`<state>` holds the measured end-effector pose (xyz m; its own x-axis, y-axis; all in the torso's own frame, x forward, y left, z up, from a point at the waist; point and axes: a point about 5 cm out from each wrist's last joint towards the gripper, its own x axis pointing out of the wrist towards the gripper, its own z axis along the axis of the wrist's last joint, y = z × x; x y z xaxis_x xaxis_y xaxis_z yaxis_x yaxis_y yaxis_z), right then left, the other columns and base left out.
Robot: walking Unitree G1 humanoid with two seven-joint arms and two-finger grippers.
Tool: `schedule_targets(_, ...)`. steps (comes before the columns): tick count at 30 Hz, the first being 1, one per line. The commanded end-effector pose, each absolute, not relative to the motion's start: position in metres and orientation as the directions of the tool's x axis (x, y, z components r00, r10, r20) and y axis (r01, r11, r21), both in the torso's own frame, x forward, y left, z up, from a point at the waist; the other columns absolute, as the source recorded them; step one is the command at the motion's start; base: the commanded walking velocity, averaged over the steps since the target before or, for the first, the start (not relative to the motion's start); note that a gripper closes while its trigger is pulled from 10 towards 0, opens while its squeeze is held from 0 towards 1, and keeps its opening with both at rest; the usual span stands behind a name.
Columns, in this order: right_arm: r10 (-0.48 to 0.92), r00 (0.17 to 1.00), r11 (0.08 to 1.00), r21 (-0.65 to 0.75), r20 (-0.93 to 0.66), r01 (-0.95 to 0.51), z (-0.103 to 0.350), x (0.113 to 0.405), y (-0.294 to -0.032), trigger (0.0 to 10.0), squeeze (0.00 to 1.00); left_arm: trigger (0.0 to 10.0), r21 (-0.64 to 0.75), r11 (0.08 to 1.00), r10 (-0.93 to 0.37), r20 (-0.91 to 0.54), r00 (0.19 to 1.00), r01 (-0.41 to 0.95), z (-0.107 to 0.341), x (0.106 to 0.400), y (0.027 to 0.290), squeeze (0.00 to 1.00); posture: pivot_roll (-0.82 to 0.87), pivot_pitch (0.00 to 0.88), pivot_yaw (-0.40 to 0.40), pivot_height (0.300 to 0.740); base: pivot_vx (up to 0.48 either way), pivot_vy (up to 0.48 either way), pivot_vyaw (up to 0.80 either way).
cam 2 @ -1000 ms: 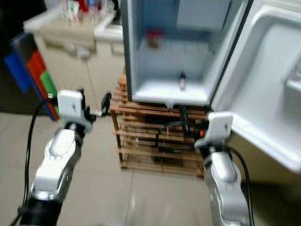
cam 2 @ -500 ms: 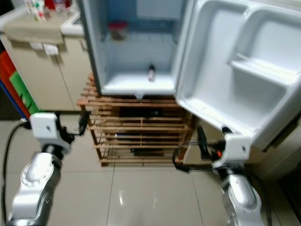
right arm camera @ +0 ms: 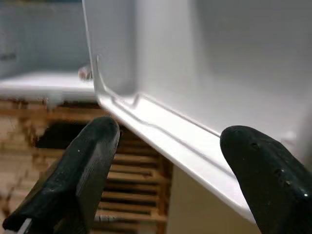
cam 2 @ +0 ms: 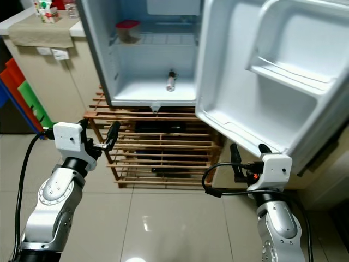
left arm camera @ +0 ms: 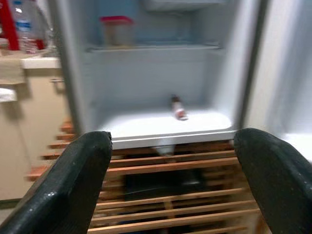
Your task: Restocking fridge
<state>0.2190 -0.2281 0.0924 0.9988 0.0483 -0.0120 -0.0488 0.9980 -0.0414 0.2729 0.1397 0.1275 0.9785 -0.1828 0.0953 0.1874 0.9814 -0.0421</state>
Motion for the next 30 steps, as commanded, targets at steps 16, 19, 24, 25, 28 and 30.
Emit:
schedule_targets(16, -0.251, 0.692, 0.946, -0.324, -0.677, 0.025, -0.026, 0.158, -0.313, 10.0, 0.00, 10.0, 0.148, 0.985, 0.149, -0.470, 0.870, -0.089, 0.024, 0.295, 0.196, 0.00, -0.18, 0.000, 0.023, 0.740, 0.000, 0.000, 0.00)
schedule_targets(19, -0.335, 0.681, 0.922, -0.374, -0.651, 0.097, -0.021, 0.162, -0.326, 10.0, 0.00, 10.0, 0.181, 0.982, 0.141, -0.499, 0.855, -0.056, 0.019, 0.295, 0.194, 0.00, -0.19, 0.000, 0.030, 0.740, 0.000, 0.000, 0.00)
schedule_targets(24, -0.633, 0.678, 0.728, -0.586, -0.375, 0.355, 0.035, 0.191, -0.376, 10.0, 0.00, 10.0, 0.032, 0.999, 0.015, -0.783, 0.621, 0.017, -0.028, 0.264, 0.188, 0.00, -0.20, 0.000, 0.030, 0.740, 0.000, 0.000, 0.00)
schedule_targets(25, -0.656, 0.692, 0.691, -0.609, -0.300, 0.390, 0.049, 0.196, -0.381, 10.0, 0.00, 10.0, 0.043, 0.999, 0.022, -0.807, 0.590, 0.022, -0.034, 0.256, 0.192, 0.00, -0.20, 0.000, 0.027, 0.740, 0.000, 0.000, 0.00)
schedule_targets(28, -0.677, 0.719, 0.630, -0.628, -0.157, 0.456, 0.075, 0.207, -0.386, 10.0, 0.00, 10.0, 0.106, 0.994, 0.069, -0.830, 0.554, 0.036, -0.043, 0.246, 0.203, 0.00, -0.20, 0.000, 0.028, 0.740, 0.000, 0.000, 0.00)
schedule_targets(30, -0.654, 0.756, 0.589, -0.602, 0.037, 0.539, 0.113, 0.226, -0.377, 10.0, 0.00, 10.0, 0.144, 0.989, 0.109, -0.869, 0.483, 0.037, -0.057, 0.225, 0.214, 0.00, -0.21, 0.000, 0.032, 0.740, 0.000, 0.000, 0.00)
